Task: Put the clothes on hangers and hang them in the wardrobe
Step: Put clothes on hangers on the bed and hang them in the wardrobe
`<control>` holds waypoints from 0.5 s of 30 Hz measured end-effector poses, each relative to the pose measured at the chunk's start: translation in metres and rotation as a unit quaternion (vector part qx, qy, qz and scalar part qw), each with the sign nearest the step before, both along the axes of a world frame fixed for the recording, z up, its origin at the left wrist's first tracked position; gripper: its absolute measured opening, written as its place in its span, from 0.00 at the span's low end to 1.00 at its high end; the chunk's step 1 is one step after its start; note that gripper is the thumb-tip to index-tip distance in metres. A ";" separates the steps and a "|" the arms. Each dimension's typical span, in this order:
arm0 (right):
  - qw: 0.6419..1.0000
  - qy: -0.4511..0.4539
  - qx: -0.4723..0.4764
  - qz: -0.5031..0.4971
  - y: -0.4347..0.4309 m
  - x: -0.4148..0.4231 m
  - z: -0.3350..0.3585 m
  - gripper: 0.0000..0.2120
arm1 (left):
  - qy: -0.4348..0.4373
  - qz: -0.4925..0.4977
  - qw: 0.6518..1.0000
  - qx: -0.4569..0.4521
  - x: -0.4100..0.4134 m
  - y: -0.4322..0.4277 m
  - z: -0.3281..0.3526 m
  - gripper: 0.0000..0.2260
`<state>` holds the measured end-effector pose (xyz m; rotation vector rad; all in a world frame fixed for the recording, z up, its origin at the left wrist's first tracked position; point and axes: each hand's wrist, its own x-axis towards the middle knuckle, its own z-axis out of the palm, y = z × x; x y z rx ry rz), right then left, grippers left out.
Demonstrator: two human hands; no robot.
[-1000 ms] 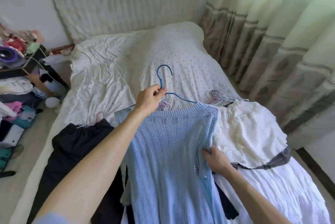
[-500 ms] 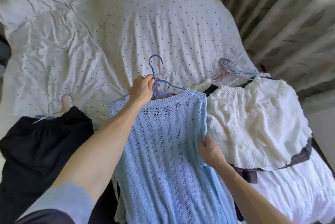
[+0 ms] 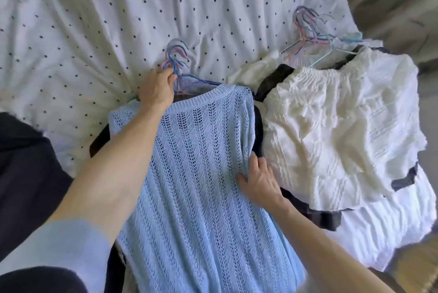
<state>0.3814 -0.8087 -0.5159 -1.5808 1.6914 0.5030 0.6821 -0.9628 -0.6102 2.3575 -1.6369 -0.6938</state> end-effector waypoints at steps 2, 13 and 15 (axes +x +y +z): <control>1.000 0.002 0.001 0.002 -0.002 0.000 -0.004 0.35 | -0.012 -0.007 1.000 -0.023 -0.006 0.004 0.005 0.16; 0.994 -0.099 -0.015 -0.046 0.042 -0.027 0.040 0.43 | -0.050 0.126 0.991 -0.018 -0.014 0.201 0.060 0.30; 0.993 -0.098 -0.006 -0.071 0.065 -0.044 0.048 0.46 | -0.002 0.166 0.984 0.058 -0.030 0.269 0.073 0.34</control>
